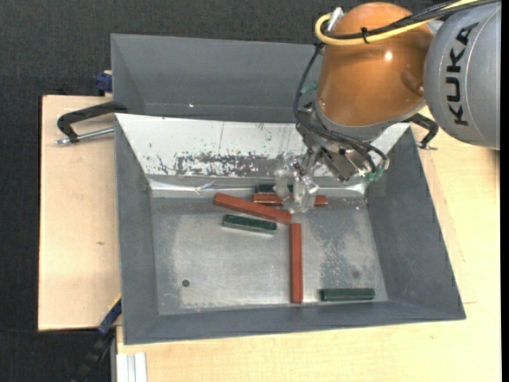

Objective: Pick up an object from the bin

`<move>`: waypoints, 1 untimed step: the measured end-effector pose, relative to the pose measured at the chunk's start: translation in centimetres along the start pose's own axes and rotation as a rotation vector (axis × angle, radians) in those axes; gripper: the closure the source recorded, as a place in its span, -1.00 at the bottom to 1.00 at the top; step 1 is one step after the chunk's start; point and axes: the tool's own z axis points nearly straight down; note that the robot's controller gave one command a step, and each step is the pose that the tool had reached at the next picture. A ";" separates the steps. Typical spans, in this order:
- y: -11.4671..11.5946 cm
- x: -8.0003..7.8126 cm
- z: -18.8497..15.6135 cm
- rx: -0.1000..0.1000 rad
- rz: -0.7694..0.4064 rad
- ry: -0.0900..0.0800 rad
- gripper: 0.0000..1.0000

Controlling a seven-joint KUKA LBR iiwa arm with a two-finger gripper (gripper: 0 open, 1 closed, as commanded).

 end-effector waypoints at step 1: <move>0.0 0.1 0.2 -0.002 0.000 0.003 1.00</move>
Offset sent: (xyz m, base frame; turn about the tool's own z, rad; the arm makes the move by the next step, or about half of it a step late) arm -0.0345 0.0117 -0.0948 -0.2472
